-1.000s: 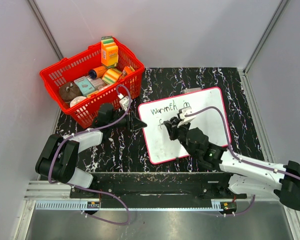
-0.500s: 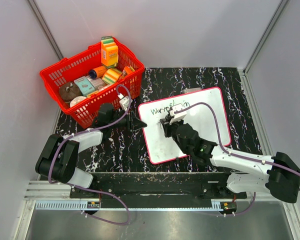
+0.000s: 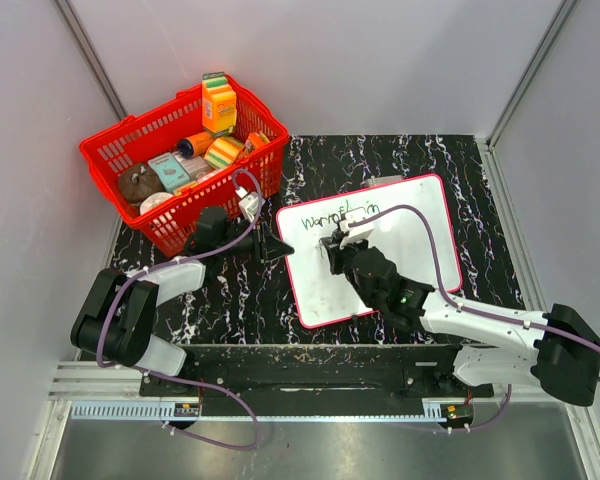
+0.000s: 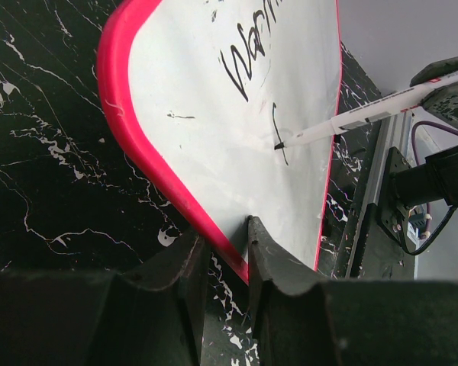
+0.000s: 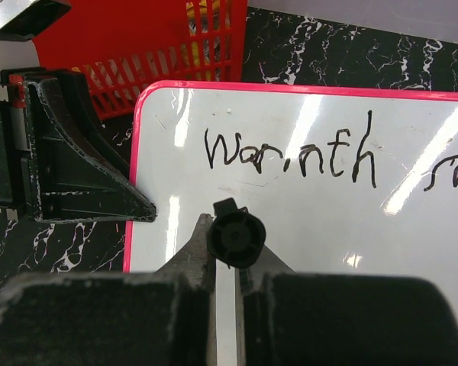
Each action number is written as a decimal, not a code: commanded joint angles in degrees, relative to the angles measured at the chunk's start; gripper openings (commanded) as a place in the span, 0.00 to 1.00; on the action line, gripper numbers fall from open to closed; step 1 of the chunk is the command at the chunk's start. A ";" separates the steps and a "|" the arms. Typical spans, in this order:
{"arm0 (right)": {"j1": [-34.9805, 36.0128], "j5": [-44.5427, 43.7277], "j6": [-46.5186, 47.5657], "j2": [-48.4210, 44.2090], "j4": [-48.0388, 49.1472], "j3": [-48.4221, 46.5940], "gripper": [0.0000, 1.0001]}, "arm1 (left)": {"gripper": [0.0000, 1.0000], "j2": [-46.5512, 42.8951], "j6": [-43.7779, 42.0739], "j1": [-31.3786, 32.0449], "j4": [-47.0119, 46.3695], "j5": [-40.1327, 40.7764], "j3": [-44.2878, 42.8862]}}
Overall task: Write a sentence on the whiteboard
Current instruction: Write with the whiteboard marker on the whiteboard.
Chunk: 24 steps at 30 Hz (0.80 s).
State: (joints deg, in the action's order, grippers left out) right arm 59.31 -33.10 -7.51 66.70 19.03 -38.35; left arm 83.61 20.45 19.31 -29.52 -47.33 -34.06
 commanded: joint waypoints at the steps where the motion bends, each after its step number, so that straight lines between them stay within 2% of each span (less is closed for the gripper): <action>1: 0.46 -3.02 0.56 -1.48 0.49 -0.50 0.00 | 0.00 -0.12 -6.91 1.17 1.13 2.77 -0.57; 9: -1.39 -5.04 -0.22 -3.33 -1.27 0.20 0.00 | 0.00 -0.03 -6.91 1.26 1.04 2.68 -0.65; 24: -2.00 -1.53 -0.58 -6.41 -1.80 0.56 0.00 | 0.00 0.06 -6.91 1.26 1.04 2.77 -0.74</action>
State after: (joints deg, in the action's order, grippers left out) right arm 57.67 -35.27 -7.77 60.77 16.19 -37.76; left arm 83.61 20.45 19.33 -29.50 -47.33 -34.06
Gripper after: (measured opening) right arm 0.077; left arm 0.267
